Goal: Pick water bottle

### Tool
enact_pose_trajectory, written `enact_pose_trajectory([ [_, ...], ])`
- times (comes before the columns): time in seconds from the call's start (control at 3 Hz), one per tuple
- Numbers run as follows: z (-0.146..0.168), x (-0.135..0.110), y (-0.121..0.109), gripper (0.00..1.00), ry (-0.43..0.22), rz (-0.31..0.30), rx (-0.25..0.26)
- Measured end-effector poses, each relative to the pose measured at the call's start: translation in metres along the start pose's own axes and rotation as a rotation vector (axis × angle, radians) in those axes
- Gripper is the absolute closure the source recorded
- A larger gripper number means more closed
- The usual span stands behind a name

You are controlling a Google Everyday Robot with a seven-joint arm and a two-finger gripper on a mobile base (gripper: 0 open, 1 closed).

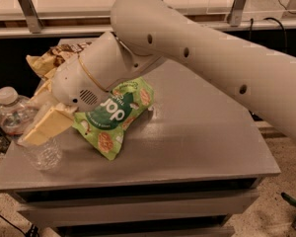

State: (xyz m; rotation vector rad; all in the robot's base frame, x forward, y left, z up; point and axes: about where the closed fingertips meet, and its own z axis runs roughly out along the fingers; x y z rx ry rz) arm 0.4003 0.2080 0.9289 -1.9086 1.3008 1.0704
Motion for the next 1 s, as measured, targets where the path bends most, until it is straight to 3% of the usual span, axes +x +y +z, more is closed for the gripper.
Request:
enact_pose_trajectory([
  [0.33, 0.001, -0.002, -0.001, 0.88, 0.014, 0.025, 0.000],
  [0.67, -0.040, -0.034, -0.013, 1.00, 0.009, -0.018, 0.003],
  [1.0, -0.040, -0.034, -0.013, 1.00, 0.009, -0.019, 0.003],
])
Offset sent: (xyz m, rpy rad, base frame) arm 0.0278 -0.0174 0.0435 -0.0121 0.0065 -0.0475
